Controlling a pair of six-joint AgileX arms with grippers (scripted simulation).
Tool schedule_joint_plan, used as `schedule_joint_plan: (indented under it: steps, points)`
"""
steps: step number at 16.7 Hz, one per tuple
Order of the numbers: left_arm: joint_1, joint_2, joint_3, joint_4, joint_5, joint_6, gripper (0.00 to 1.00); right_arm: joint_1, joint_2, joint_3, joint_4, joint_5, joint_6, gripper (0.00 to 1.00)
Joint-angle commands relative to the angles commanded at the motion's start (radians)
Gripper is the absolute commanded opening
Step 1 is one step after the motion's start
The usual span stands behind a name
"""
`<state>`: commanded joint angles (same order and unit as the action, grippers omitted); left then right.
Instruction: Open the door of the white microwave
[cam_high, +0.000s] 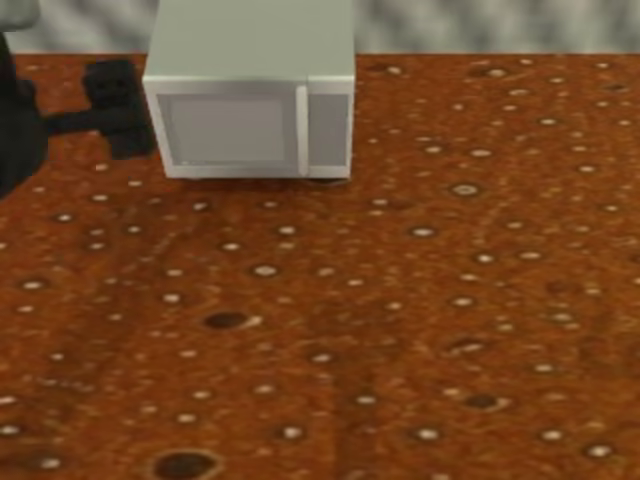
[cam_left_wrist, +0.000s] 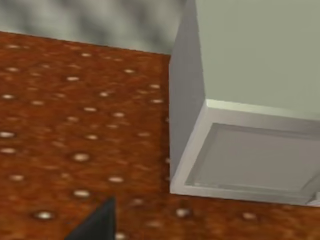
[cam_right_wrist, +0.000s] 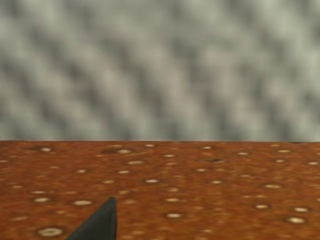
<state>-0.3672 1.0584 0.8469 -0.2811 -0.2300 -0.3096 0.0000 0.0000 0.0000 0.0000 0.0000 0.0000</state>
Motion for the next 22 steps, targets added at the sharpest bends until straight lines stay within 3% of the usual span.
schedule_joint_plan:
  steps: [6, 11, 22]
  points:
    - [-0.18, 0.562, 0.426, -0.119, -0.106, -0.16, 1.0, 0.0, 0.0, 0.0, 0.0, 0.0, 0.0, 1.0]
    - [-0.276, 0.837, 0.622, -0.213, -0.163, -0.235, 1.0, 0.0, 0.0, 0.0, 0.0, 0.0, 0.0, 1.0]
    - [-0.269, 0.964, 0.684, -0.178, -0.158, -0.224, 1.0, 0.0, 0.0, 0.0, 0.0, 0.0, 0.0, 1.0]
